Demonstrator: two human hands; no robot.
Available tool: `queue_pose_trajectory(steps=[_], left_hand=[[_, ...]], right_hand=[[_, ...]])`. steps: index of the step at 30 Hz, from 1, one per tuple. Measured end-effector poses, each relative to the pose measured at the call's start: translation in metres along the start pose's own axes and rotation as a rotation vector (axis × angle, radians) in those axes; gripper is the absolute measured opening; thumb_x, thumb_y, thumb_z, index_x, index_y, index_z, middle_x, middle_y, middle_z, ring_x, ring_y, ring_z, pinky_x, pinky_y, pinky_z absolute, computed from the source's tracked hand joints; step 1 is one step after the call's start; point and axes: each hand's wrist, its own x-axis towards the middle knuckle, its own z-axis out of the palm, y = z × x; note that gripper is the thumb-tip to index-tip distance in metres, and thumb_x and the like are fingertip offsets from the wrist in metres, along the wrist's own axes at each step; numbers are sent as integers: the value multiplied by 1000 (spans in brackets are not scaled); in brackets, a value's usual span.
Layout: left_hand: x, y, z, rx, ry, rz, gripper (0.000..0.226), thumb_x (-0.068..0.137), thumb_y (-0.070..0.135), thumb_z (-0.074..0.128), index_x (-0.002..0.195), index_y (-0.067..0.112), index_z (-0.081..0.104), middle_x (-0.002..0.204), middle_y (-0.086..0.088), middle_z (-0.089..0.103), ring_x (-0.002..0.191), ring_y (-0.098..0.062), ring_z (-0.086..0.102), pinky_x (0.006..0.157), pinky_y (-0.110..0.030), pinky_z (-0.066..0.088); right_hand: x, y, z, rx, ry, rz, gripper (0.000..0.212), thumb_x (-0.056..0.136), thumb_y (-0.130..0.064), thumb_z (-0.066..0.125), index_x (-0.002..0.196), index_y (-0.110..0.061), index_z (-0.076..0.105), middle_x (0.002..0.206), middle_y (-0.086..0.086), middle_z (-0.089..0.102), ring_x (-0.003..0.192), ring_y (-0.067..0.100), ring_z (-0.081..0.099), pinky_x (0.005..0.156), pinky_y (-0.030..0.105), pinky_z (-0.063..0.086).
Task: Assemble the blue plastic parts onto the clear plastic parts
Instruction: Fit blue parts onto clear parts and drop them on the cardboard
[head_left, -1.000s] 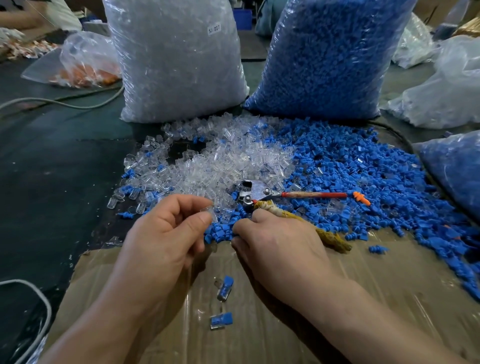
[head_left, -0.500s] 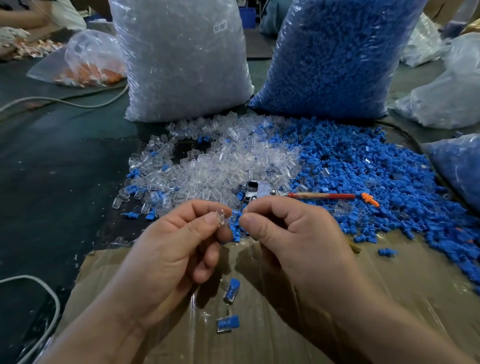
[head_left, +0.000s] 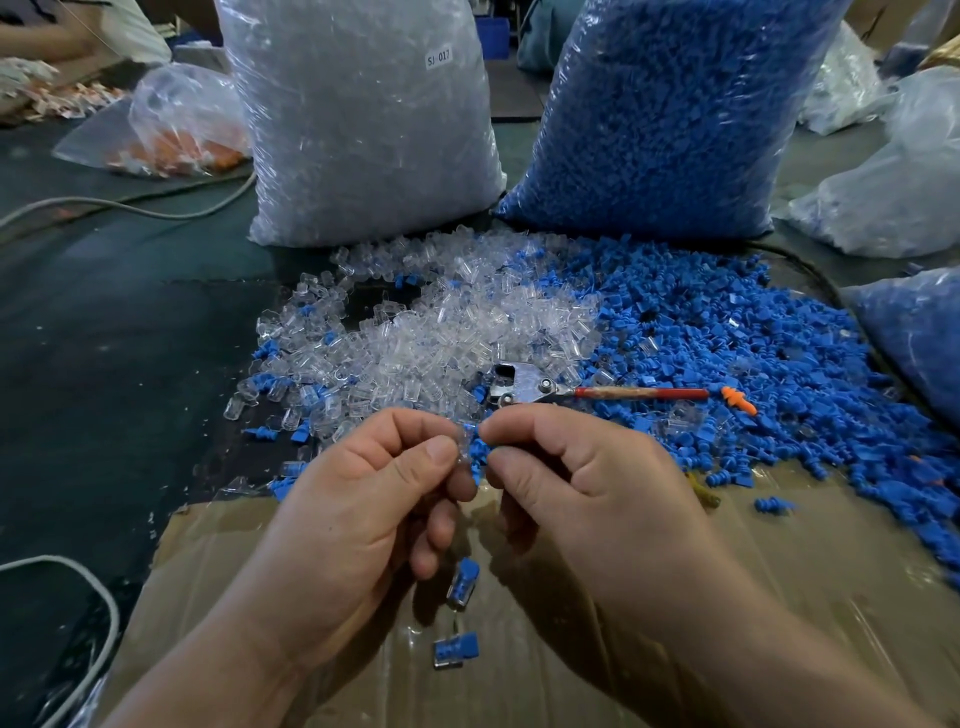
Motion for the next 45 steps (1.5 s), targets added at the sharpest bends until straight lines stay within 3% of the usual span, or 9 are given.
queue_pose_trajectory(steps=[8, 13, 17, 21, 24, 31, 36, 42, 45], left_hand=[[-3, -1, 2, 30, -33, 39, 10, 75, 25, 71, 83, 21, 75, 68, -8, 65, 46, -12, 53, 35, -19, 40], [-6, -2, 6, -17, -90, 26, 13, 70, 30, 74, 80, 22, 74, 68, -12, 66, 43, -14, 54, 33, -20, 41], [-5, -5, 5, 56, -52, 81, 7, 75, 28, 70, 80, 24, 73, 66, -8, 66, 49, -14, 58, 39, -21, 46], [-7, -8, 4, 180, 25, 187, 25, 67, 40, 76, 87, 26, 76, 71, -5, 69, 60, -14, 61, 52, -21, 51], [-5, -8, 3, 359, 75, 281, 12, 76, 34, 78, 88, 31, 77, 73, 0, 71, 63, -6, 63, 56, -19, 51], [-8, -4, 3, 475, 75, 259, 25, 77, 26, 85, 95, 42, 77, 82, 0, 75, 69, -10, 69, 62, -22, 55], [-5, -7, 5, 590, 173, 241, 40, 84, 6, 76, 89, 46, 75, 78, 6, 76, 66, -7, 71, 60, -18, 54], [-3, -9, 1, 587, 230, 255, 30, 80, 14, 83, 91, 41, 75, 78, 1, 76, 69, -18, 71, 70, -48, 59], [-1, -11, -1, 592, 263, 262, 26, 76, 24, 85, 91, 42, 74, 76, 3, 75, 67, -18, 70, 69, -49, 59]], right_hand=[[-1, -3, -2, 72, -12, -1, 10, 88, -29, 67, 94, -37, 65, 72, -17, 68, 59, 4, 64, 58, 28, 55], [-1, 2, -1, 174, -12, 38, 18, 81, -47, 66, 92, -33, 69, 74, -6, 70, 60, 9, 63, 60, 44, 57], [-2, 1, -2, -181, 44, -158, 15, 89, -46, 57, 93, -33, 64, 82, -16, 65, 76, 4, 62, 66, 19, 48], [-3, -3, -3, -292, 55, -228, 14, 93, -41, 53, 97, -32, 63, 86, -19, 61, 81, 0, 59, 70, 18, 46], [-3, -2, -4, -271, 51, -157, 16, 92, -43, 53, 94, -32, 64, 83, -19, 60, 78, 0, 58, 68, 16, 44], [-4, -7, 1, -487, 98, -291, 24, 98, -40, 43, 100, -26, 63, 89, -10, 62, 78, 14, 60, 61, 38, 50], [-4, -1, 8, -562, 62, -385, 26, 87, -24, 70, 111, -22, 59, 102, -3, 62, 91, 20, 63, 66, 40, 55], [-2, -1, 9, -641, 34, -402, 29, 87, -27, 62, 114, -25, 53, 108, -5, 61, 95, 14, 60, 68, 29, 56], [1, -3, 8, -661, 24, -446, 28, 88, -26, 50, 116, -22, 56, 107, -2, 63, 94, 16, 61, 71, 26, 54]])
